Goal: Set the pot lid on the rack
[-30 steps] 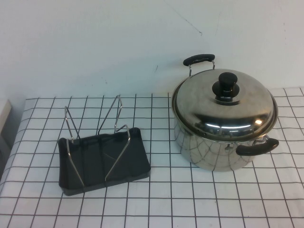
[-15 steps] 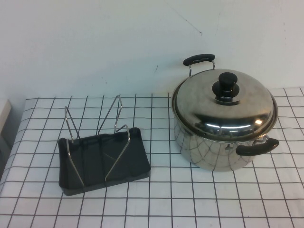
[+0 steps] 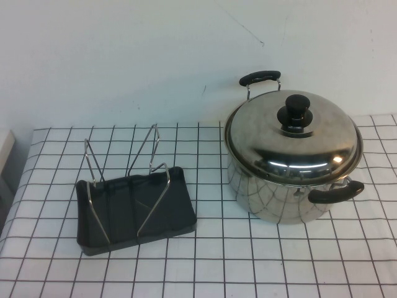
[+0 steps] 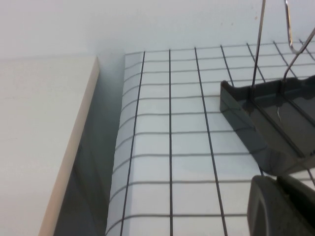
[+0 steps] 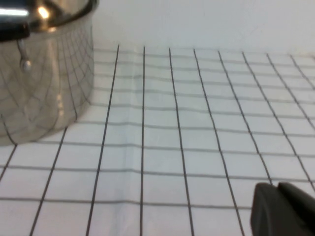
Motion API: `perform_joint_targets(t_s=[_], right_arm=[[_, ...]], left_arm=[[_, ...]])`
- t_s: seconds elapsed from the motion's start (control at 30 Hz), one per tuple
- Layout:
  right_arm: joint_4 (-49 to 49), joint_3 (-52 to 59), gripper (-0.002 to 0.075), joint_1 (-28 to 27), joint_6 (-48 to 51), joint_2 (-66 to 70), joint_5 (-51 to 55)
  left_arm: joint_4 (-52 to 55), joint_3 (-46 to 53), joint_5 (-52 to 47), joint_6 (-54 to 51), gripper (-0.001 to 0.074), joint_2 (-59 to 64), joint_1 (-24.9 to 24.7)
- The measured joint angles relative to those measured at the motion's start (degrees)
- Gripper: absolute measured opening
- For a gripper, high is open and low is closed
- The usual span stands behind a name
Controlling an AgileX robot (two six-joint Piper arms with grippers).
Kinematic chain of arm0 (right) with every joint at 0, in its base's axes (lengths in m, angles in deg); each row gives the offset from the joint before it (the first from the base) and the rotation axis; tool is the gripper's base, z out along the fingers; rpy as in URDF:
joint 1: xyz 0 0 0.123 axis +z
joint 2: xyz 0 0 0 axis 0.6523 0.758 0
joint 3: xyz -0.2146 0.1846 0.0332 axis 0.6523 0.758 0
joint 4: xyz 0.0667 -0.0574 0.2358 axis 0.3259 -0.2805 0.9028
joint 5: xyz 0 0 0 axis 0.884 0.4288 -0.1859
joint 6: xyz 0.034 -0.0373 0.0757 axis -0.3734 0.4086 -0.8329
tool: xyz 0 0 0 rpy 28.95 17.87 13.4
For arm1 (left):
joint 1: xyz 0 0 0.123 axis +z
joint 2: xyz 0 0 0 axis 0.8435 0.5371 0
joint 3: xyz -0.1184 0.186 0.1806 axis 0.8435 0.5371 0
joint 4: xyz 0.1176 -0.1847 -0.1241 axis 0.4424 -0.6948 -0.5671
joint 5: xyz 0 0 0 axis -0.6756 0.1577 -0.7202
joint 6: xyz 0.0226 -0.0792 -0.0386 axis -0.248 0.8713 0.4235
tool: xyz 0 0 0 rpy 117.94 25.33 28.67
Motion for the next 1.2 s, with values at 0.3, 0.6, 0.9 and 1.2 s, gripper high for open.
perform_joint_targets(t_s=[0.3, 0.6, 0.9, 1.2], right_arm=[[-0.1, 0.0, -0.0003, 0.0, 0.0, 0.0, -14.0], [-0.3, 0.0, -0.0003, 0.0, -0.6, 0.0, -25.4], [0.7, 0.0, -0.0003, 0.0, -2.1, 0.0, -35.4], [-0.8, -7.0, -0.0003, 0.0, -5.3, 0.3, -24.3]], left_arm=[[0.0, 0.2, 7.4, 0.0, -0.0002, 0.0, 0.0], [0.5, 0.2, 26.8, 0.0, -0.0002, 0.0, 0.0], [0.7, 0.2, 37.8, 0.1, -0.0002, 0.0, 0.0], [-2.8, -0.9, 31.3, 13.8, -0.0002, 0.0, 0.0]])
